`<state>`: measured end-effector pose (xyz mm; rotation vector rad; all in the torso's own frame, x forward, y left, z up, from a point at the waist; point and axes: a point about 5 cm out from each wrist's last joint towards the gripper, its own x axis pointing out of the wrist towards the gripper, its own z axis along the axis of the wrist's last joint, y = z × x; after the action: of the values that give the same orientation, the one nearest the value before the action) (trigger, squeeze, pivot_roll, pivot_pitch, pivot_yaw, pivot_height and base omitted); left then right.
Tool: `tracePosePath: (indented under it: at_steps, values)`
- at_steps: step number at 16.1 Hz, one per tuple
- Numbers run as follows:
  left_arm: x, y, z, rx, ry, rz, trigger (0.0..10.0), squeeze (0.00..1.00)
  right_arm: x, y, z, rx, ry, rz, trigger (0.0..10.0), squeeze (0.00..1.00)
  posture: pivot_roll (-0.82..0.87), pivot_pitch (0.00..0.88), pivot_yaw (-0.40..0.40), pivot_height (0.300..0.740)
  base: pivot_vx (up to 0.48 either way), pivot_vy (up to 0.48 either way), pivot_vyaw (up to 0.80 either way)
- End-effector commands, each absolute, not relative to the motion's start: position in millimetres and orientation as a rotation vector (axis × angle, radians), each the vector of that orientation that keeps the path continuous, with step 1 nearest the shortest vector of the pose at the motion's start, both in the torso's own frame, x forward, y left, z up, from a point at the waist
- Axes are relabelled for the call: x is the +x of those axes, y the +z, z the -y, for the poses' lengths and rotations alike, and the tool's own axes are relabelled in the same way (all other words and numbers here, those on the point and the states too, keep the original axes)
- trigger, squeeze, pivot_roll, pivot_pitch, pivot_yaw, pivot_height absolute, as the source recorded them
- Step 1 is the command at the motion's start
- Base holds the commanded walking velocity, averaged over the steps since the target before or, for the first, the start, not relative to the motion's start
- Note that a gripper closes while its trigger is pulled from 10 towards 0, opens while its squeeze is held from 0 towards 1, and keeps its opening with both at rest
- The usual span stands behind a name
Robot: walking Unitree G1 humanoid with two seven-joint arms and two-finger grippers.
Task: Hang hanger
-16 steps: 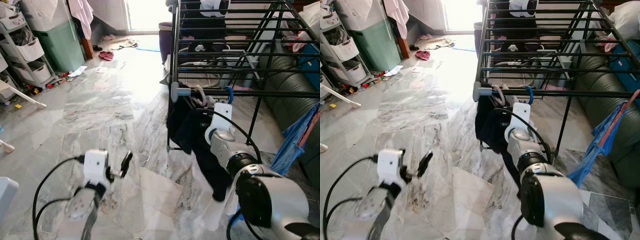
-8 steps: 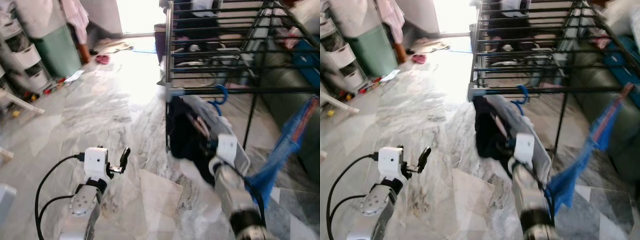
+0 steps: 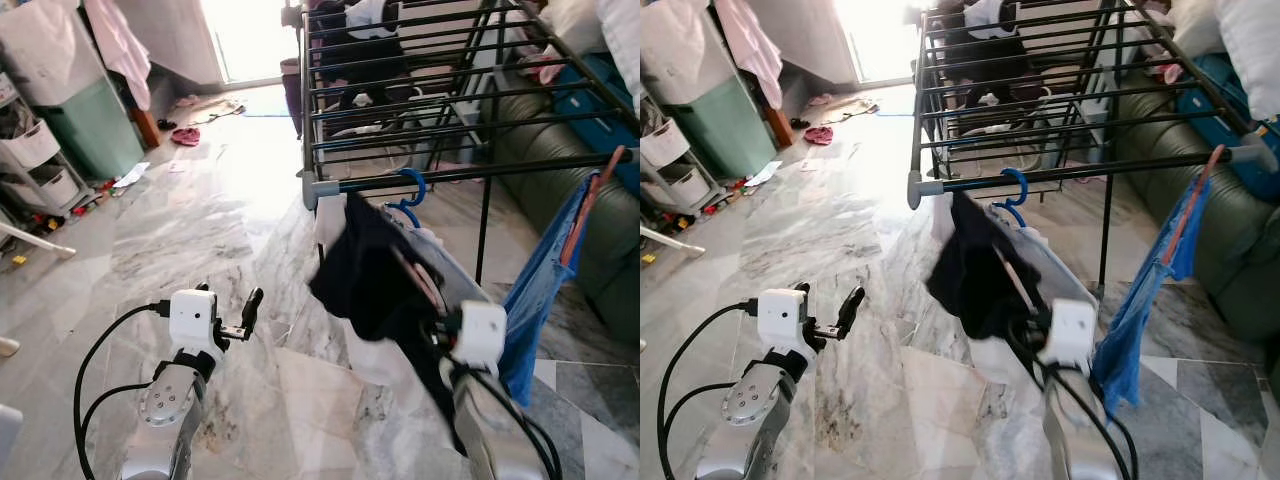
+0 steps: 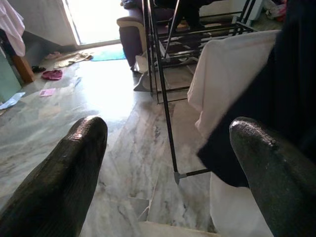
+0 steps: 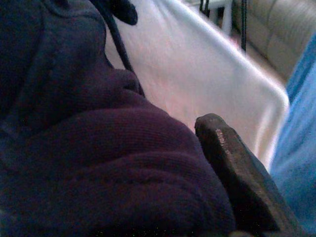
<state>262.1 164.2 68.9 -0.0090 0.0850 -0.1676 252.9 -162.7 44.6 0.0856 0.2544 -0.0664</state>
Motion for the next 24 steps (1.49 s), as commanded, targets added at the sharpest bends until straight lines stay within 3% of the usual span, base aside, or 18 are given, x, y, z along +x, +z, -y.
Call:
tracePosePath:
  at_steps: [1,9,16,21,24]
  values:
    - [263,69,-171,-0.010,-0.144,-0.081,10.0,0.00,254,52,152,0.106,-0.013,-0.237,10.0,0.00,-0.22,0.000,0.143,0.740,0.000,0.000,0.00]
    - [261,62,-167,-0.034,-0.133,-0.082,10.0,0.00,253,54,143,0.128,0.090,-0.310,10.0,0.00,-0.21,0.000,0.107,0.740,0.273,0.000,0.00]
    - [262,58,-161,-0.047,-0.123,-0.080,10.0,0.00,258,55,143,0.102,0.135,-0.340,10.0,0.00,-0.20,0.000,0.052,0.740,0.287,0.250,0.00]
    - [259,56,-169,-0.041,-0.049,-0.067,10.0,0.00,266,54,138,0.078,0.196,-0.383,10.0,0.00,-0.14,0.000,-0.054,0.740,0.000,0.000,0.00]
    - [253,50,-176,-0.035,0.011,-0.092,10.0,0.00,268,45,136,0.076,0.184,-0.427,10.0,0.00,-0.12,0.000,-0.048,0.740,0.000,0.000,0.00]
